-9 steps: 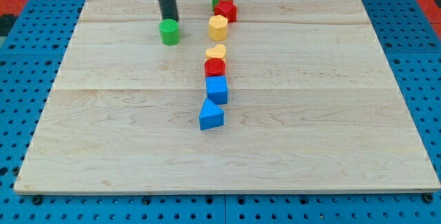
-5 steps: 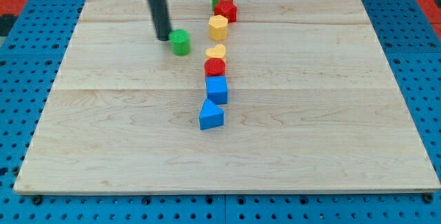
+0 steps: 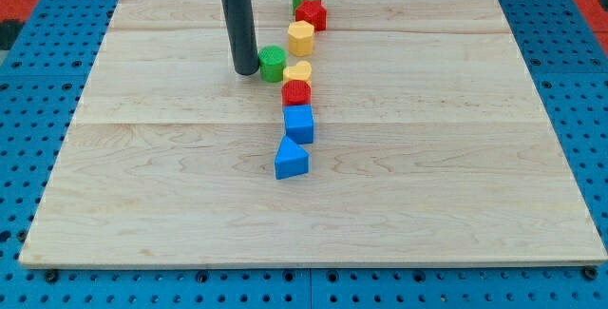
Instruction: Move the green circle in between the yellow blocks
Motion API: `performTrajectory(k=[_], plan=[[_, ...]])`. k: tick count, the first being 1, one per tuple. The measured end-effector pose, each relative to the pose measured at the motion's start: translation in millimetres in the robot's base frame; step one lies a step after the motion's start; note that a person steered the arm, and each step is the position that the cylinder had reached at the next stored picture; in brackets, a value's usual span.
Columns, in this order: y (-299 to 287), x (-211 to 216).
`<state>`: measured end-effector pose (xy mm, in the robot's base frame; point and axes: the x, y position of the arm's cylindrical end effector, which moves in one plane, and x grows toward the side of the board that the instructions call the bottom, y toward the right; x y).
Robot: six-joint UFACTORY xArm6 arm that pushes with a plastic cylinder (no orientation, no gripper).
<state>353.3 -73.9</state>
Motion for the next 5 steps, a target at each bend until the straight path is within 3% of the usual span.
performTrajectory(k=[5], plan=[[29.0, -9.8]])
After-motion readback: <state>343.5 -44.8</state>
